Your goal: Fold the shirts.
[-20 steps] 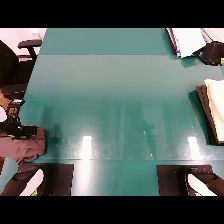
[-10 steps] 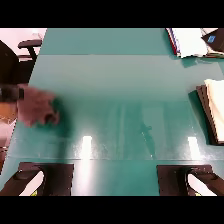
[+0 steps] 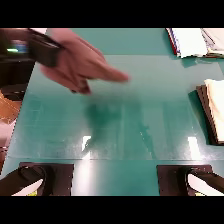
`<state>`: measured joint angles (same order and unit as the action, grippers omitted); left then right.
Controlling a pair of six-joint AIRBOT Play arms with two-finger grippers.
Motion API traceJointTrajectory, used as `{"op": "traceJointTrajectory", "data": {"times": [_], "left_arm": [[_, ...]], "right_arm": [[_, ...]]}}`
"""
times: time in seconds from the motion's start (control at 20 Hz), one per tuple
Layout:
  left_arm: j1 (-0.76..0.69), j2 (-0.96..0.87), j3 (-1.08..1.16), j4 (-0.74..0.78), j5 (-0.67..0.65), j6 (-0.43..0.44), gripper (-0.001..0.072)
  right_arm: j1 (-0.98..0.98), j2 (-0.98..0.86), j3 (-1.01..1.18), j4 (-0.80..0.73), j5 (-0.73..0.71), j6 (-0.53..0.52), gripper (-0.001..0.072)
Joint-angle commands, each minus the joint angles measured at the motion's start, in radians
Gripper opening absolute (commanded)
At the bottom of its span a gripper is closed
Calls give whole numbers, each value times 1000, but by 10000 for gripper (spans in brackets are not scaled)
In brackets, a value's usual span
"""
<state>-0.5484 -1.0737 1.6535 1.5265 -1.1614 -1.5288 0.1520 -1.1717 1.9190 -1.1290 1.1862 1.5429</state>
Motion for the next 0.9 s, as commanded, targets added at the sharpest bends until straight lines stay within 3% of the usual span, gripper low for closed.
{"op": "traceJointTrajectory", "data": {"times": [0.0, 0.05, 0.1, 0.15, 0.2, 0.35, 0.55, 0.7, 0.85], "left_arm": [[-188, -212, 29, -9, -6, 51, 28], [-225, -278, 29, -21, -5, 70, 30], [-257, -343, 29, -36, 12, 91, 93], [-275, -393, 29, -47, 28, 108, 391], [-280, -428, 29, -45, 43, 108, 569], [-204, -431, 35, 15, -21, 93, 544], [72, -404, 25, -42, -122, 31, 543], [242, -408, -84, -273, 14, 26, 543], [303, -436, -237, -414, 184, 27, 542]], "right_arm": [[0, -71, 109, 0, 89, 0, 13], [0, -80, 115, 0, 100, 0, 13], [0, -81, 104, 0, 99, 0, 13], [0, -77, 86, 0, 98, 0, 13], [0, -73, 67, 0, 99, 0, 13], [0, -51, 9, 0, 91, 0, 13], [0, -38, -30, 1, 90, 0, 13], [0, -34, -63, 2, 90, 0, 13], [0, -34, -99, 2, 89, 0, 13]]}}
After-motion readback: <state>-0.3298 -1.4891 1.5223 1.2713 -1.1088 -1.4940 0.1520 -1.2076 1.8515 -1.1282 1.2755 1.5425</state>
